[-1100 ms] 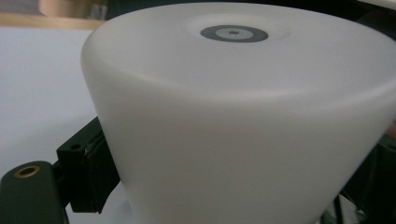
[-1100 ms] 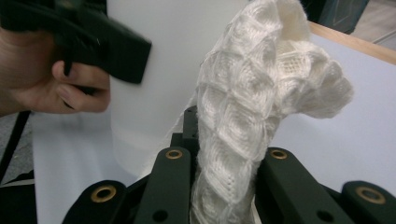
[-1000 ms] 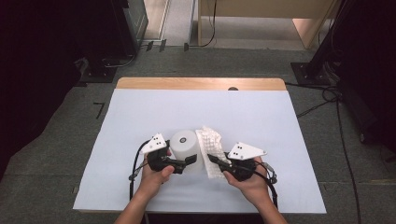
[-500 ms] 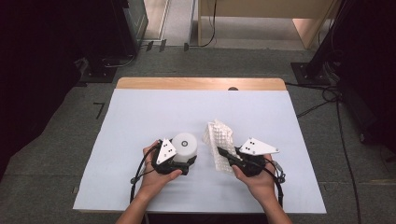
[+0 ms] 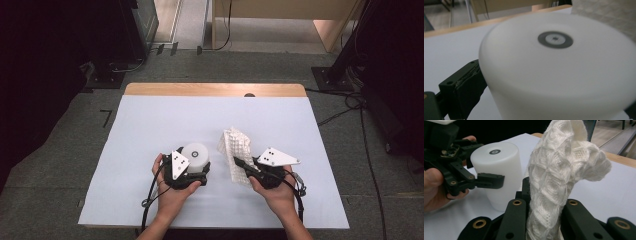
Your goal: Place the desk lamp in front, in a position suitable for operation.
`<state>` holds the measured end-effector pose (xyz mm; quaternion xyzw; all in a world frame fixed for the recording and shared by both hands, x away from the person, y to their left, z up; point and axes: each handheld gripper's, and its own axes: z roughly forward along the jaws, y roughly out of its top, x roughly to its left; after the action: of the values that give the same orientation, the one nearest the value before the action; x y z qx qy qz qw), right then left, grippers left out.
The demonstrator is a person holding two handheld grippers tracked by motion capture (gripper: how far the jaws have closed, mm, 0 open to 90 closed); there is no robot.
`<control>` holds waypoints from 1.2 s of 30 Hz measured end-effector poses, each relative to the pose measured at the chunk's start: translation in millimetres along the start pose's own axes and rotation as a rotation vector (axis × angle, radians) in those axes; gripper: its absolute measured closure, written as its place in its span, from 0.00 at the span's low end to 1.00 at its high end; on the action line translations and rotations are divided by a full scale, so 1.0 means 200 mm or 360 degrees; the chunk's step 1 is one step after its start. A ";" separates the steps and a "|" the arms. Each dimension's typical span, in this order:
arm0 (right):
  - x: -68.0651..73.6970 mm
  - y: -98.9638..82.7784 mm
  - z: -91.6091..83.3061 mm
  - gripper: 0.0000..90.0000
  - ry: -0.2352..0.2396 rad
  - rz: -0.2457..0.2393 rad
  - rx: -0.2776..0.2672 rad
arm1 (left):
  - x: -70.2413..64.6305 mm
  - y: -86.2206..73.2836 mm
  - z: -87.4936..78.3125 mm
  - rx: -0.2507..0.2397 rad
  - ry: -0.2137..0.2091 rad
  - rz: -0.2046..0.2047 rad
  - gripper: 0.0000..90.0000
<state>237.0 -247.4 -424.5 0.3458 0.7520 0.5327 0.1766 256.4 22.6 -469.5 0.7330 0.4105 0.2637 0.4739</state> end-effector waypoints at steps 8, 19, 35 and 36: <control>0.00 -0.01 0.01 0.88 0.0001 -0.0001 0.0009 | -0.02 -0.03 0.00 0.0006 0.0023 -0.0016 0.09; 0.08 0.05 -0.03 0.88 0.0068 -0.0051 -0.0105 | 0.16 0.04 0.00 -0.0077 -0.1054 -0.0236 0.09; 0.19 0.02 0.06 0.88 0.0167 -0.0181 0.0042 | 0.22 0.10 -0.05 -0.0128 -0.1183 -0.0356 0.09; 0.19 0.01 0.07 0.88 0.0175 -0.0184 0.0061 | 0.23 0.10 -0.05 -0.0130 -0.1177 -0.0363 0.09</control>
<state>220.1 -210.0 -423.8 0.2753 0.7892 0.5255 0.1587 280.3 63.0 -447.9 0.7088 0.2800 -0.0567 0.6450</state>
